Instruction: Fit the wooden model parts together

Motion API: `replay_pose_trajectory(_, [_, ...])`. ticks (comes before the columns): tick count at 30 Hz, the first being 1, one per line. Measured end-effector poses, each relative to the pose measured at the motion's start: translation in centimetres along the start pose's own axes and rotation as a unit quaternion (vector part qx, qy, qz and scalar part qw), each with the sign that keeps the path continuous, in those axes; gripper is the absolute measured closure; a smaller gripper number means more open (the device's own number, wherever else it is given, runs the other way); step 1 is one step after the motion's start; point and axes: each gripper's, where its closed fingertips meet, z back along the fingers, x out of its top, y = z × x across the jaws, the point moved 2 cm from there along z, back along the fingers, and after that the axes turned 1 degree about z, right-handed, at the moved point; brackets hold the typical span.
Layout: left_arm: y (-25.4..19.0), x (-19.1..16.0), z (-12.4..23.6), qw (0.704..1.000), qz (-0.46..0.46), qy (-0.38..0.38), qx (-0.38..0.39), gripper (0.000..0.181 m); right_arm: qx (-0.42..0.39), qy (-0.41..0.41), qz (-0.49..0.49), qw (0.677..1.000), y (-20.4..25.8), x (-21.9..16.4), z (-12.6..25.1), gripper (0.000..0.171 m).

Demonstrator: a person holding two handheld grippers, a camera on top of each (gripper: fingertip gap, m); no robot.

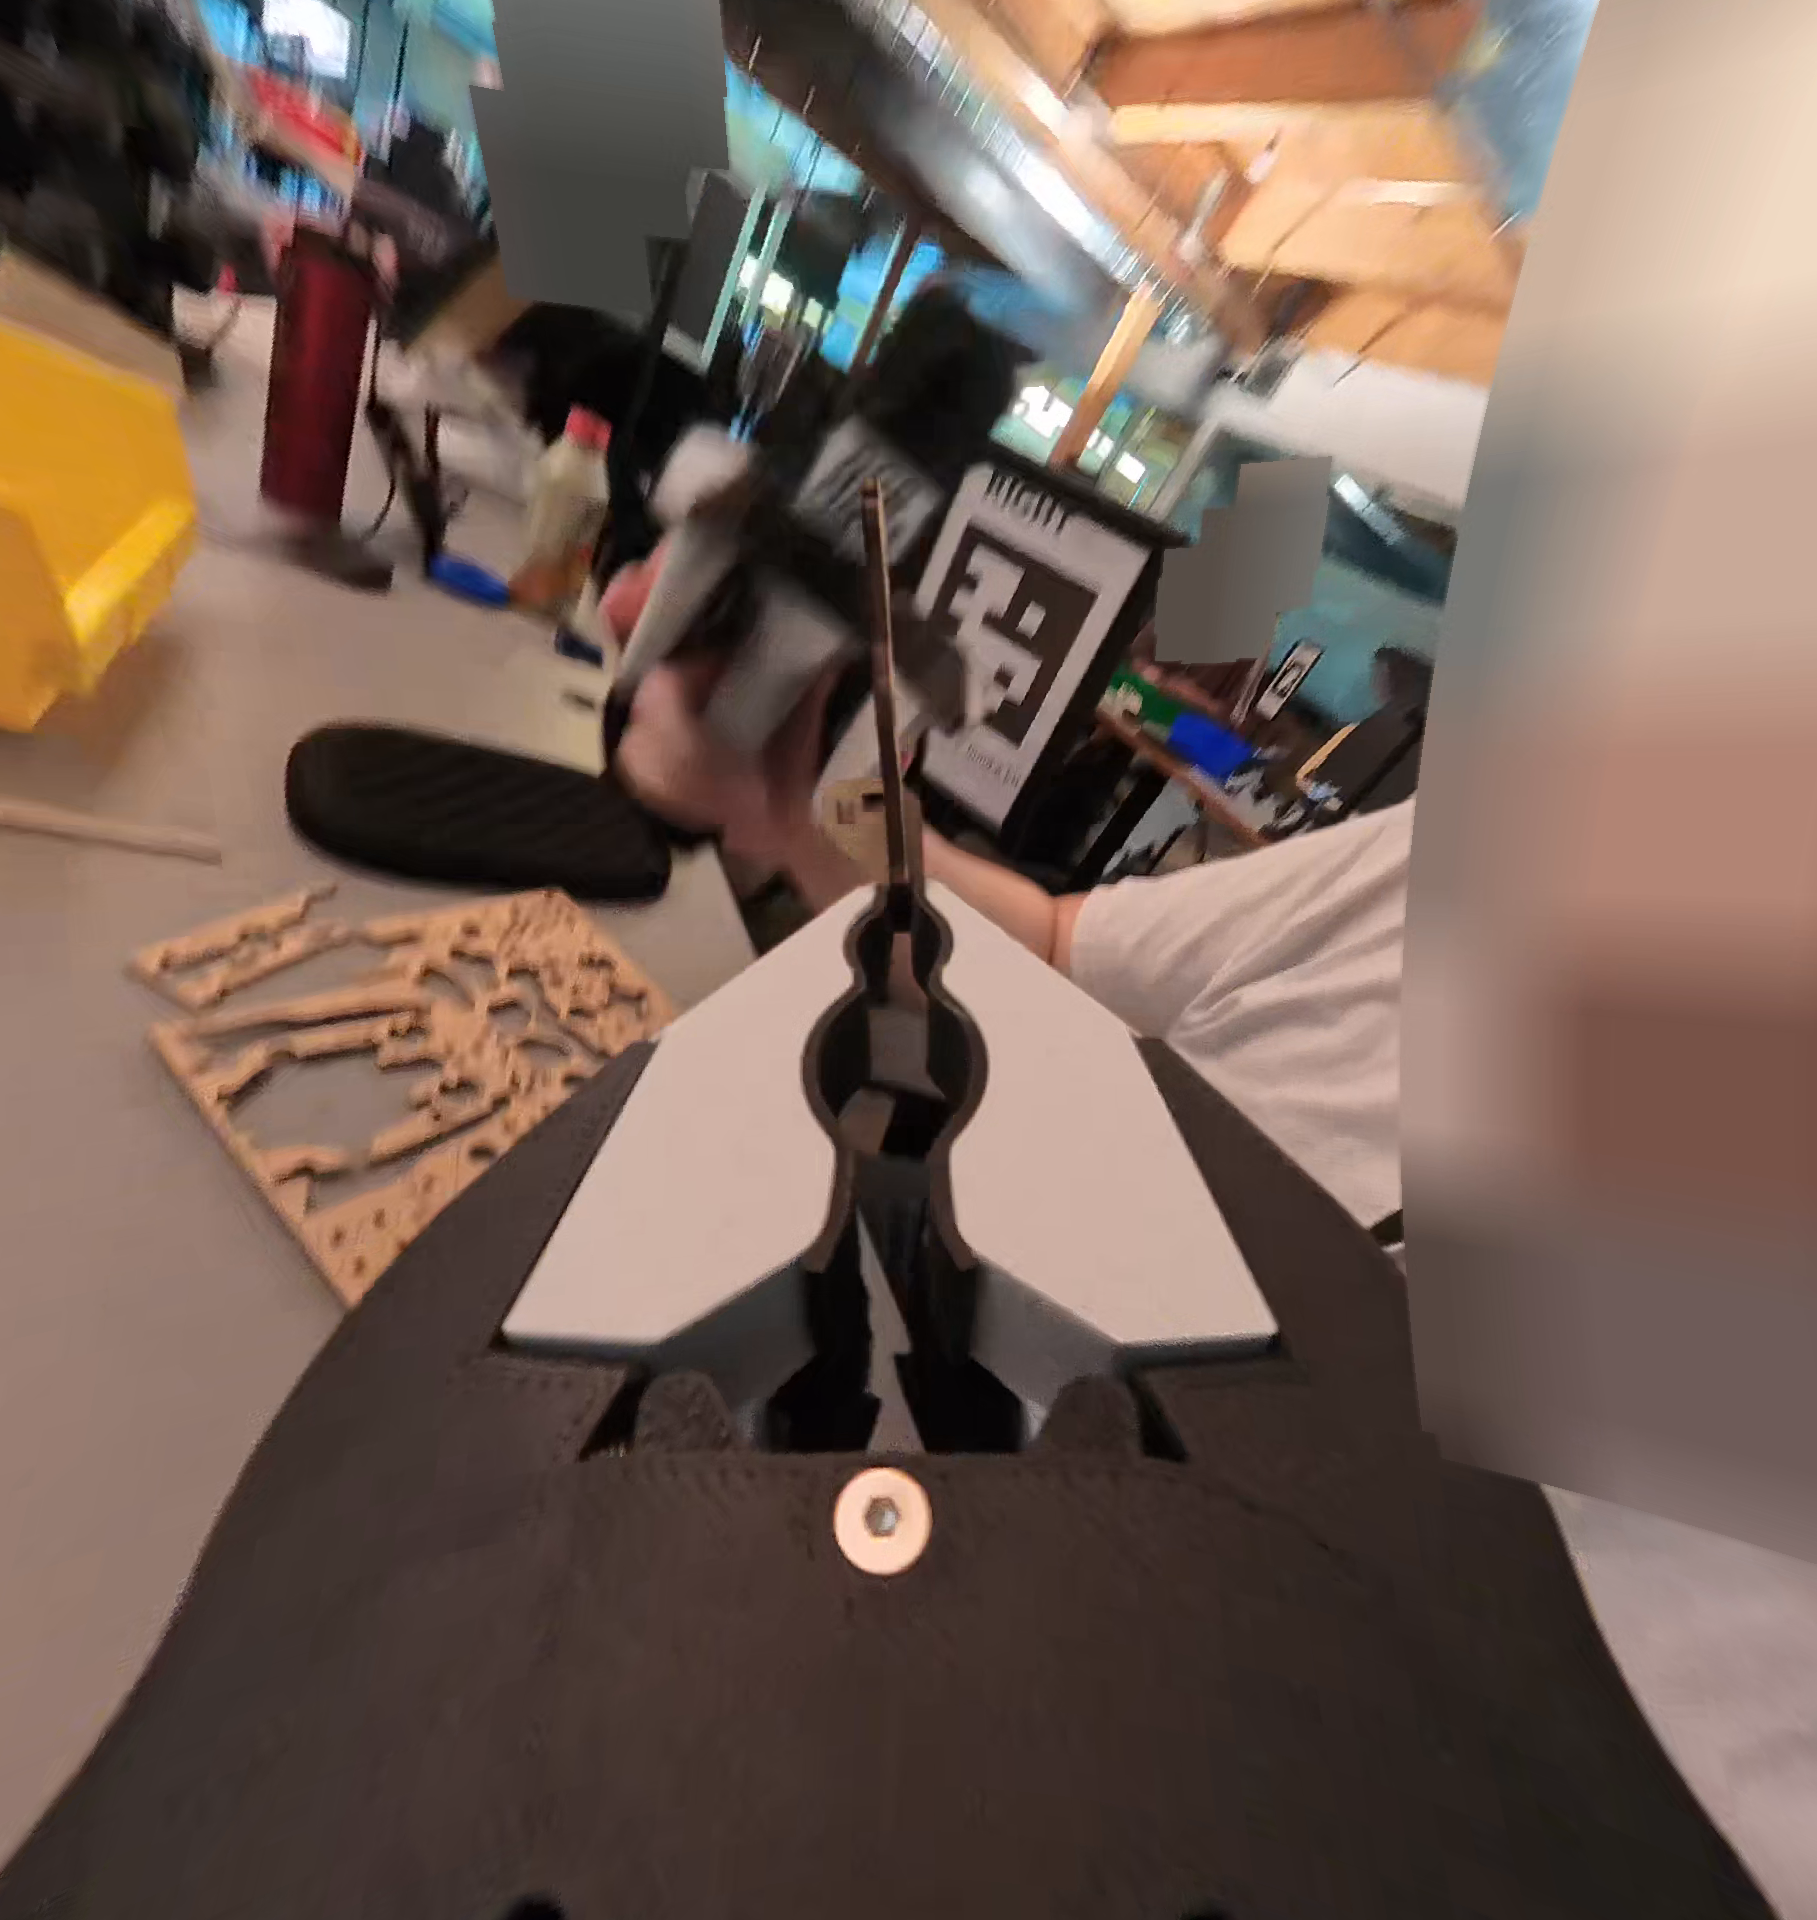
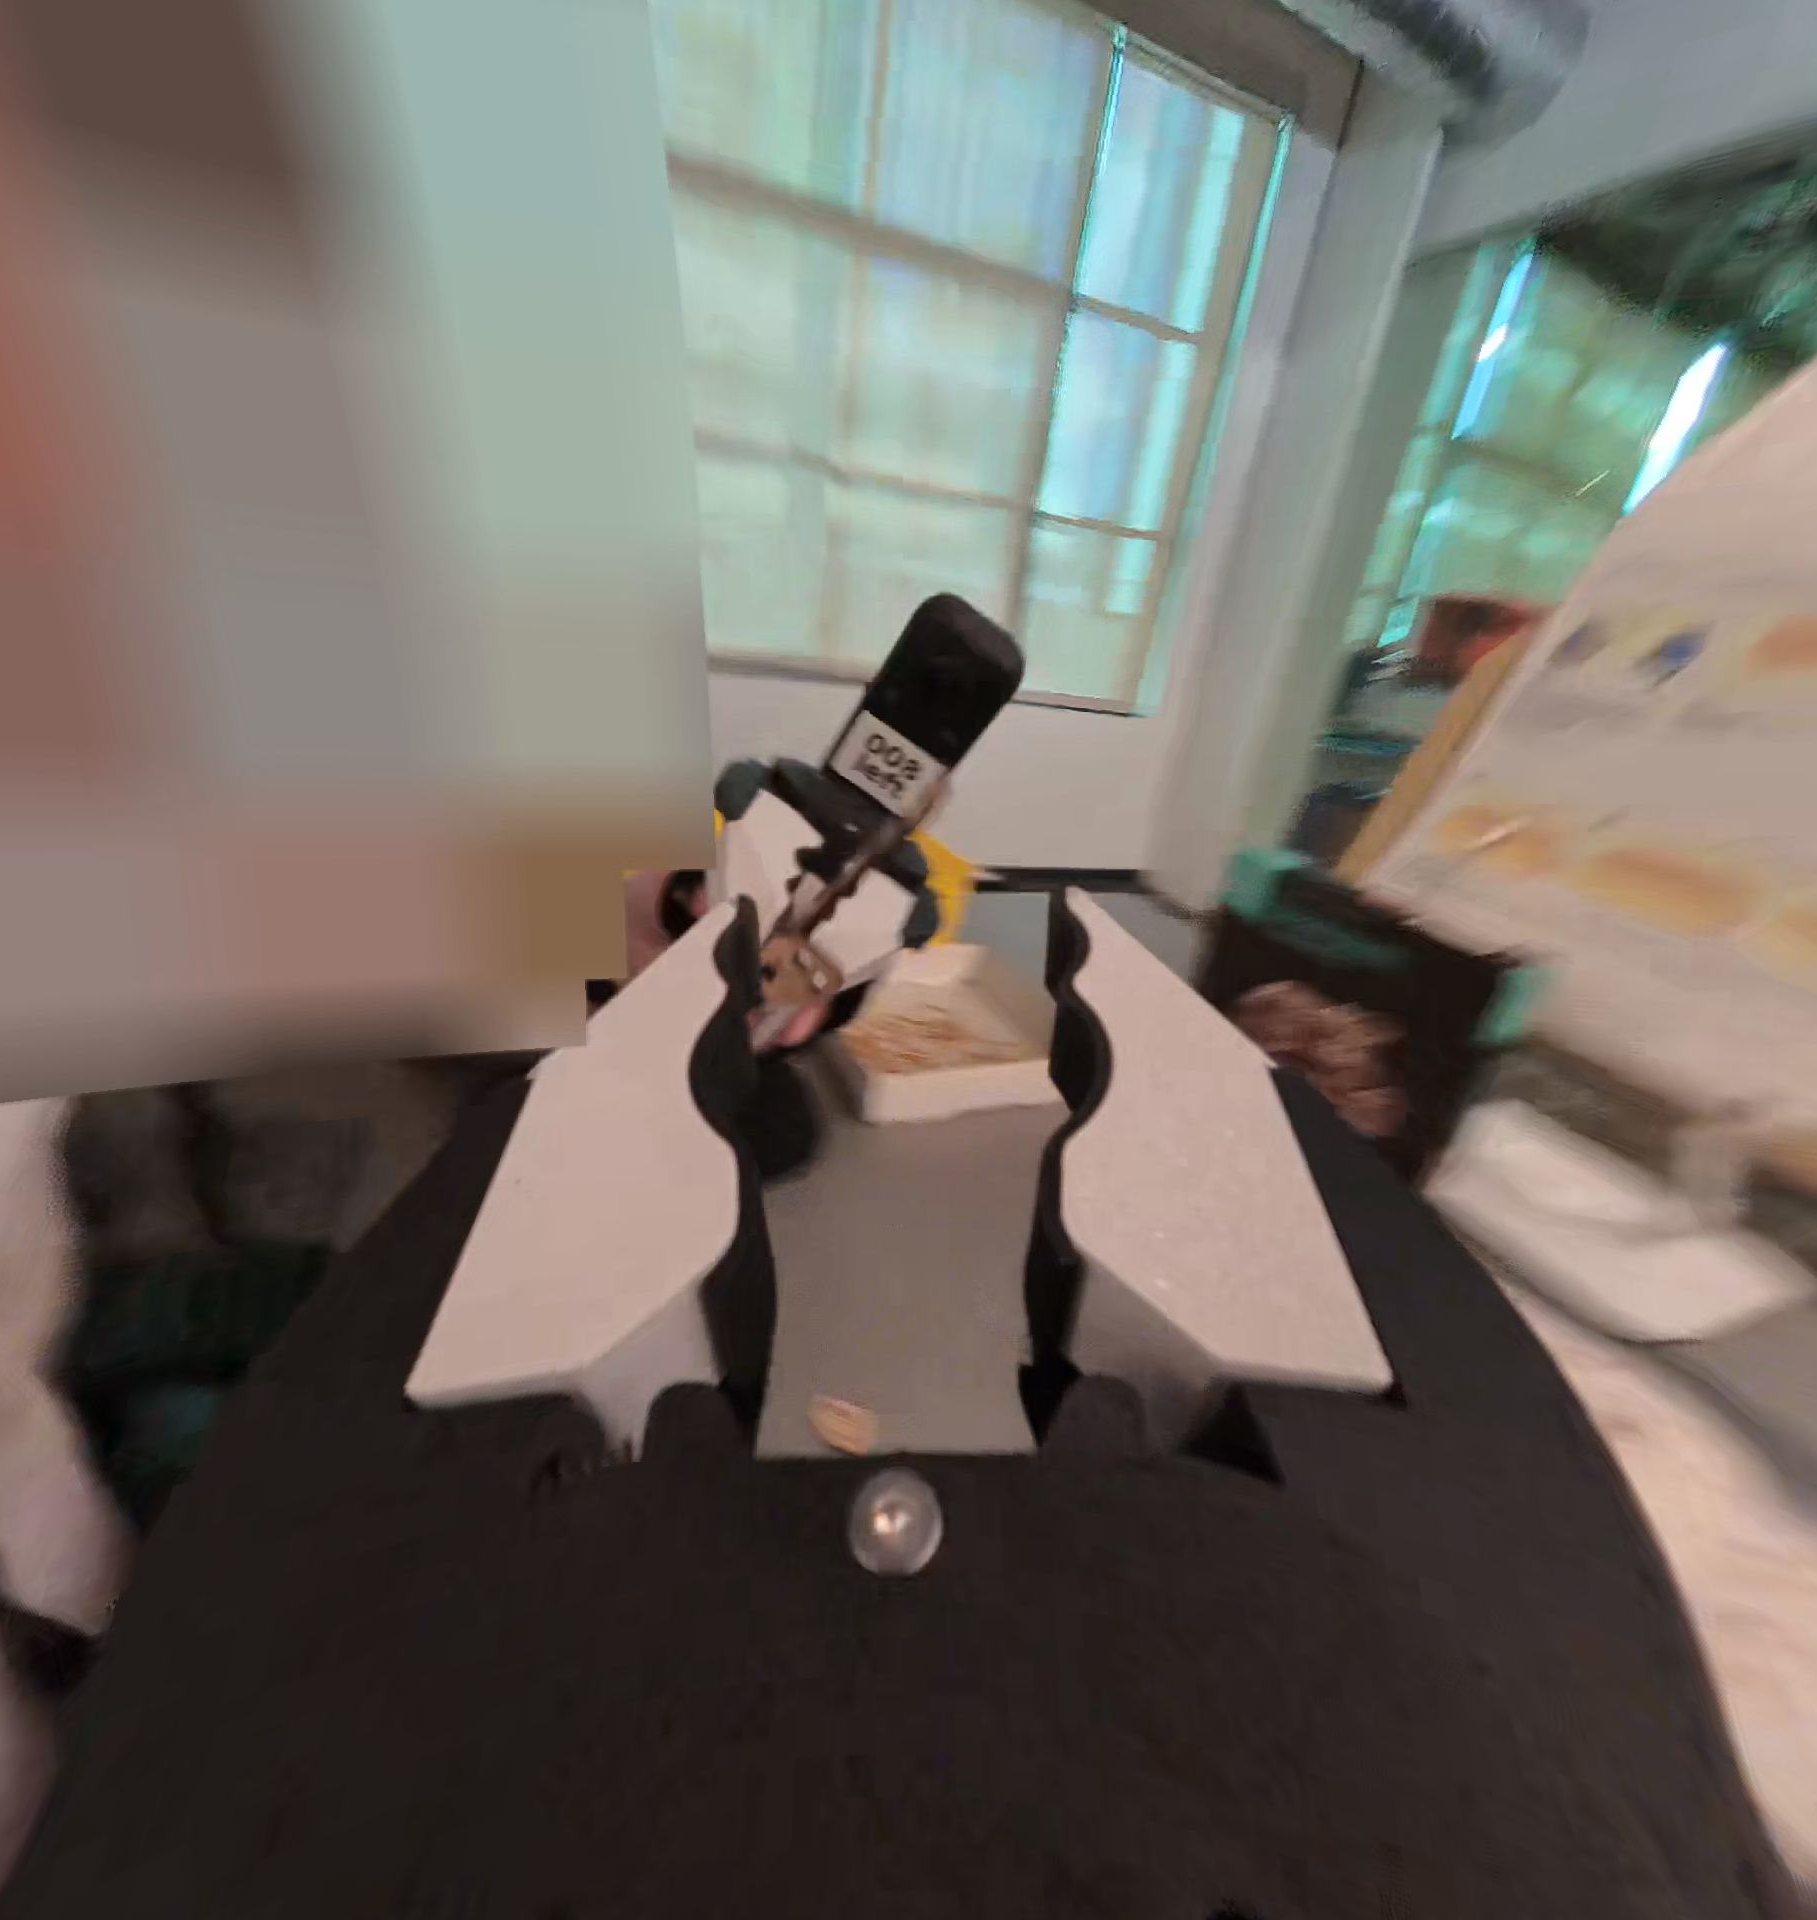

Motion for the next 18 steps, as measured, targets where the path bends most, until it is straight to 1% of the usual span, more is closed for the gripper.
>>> replay_pose_trajectory(1, [0.4,-0.4,0.1,0.999,0.015,0.025,0.015,0.181,-0.011,0.026,0.088,0.996,0.4,1.1,0.5,0.116])
replay_pose_trajectory(2, [0.7,-0.6,0.3,0.998,0.030,0.042,0.027,0.181,-0.001,0.060,0.170,0.984,1.5,1.7,0.6,0.117])
replay_pose_trajectory(4, [1.3,-0.9,0.7,0.996,0.051,0.059,0.052,0.181,0.039,0.172,0.292,0.940,3.2,0.9,-0.1,0.118])
replay_pose_trajectory(6, [2.1,-1.6,0.9,0.990,0.064,0.087,0.086,0.181,0.084,0.295,0.376,0.875,4.1,-1.5,-1.0,0.119])
replay_pose_trajectory(8, [2.6,-2.5,0.9,0.985,0.072,0.115,0.110,0.181,0.109,0.379,0.451,0.801,4.1,-3.3,-1.6,0.123])
replay_pose_trajectory(9, [2.6,-2.9,0.9,0.982,0.077,0.128,0.117,0.181,0.114,0.412,0.474,0.770,3.8,-3.9,-1.8,0.125])
replay_pose_trajectory(10, [2.7,-3.3,0.8,0.980,0.080,0.138,0.121,0.181,0.128,0.440,0.482,0.747,3.7,-4.5,-1.9,0.129])
replay_pose_trajectory(13, [2.9,-3.9,0.6,0.976,0.082,0.150,0.137,0.181,0.152,0.502,0.499,0.690,3.0,-6.1,-2.2,0.130])
replay_pose_trajectory(16, [3.0,-4.0,0.4,0.975,0.089,0.149,0.139,0.181,0.168,0.540,0.486,0.667,3.4,-7.5,-2.4,0.142])
replay_pose_trajectory(17, [3.1,-4.0,0.5,0.974,0.091,0.148,0.142,0.181,0.165,0.553,0.489,0.654,3.1,-7.8,-2.4,0.151])
replay_pose_trajectory(18, [3.2,-4.0,0.5,0.974,0.094,0.147,0.145,0.181,0.161,0.562,0.493,0.644,2.9,-8.0,-2.3,0.152])
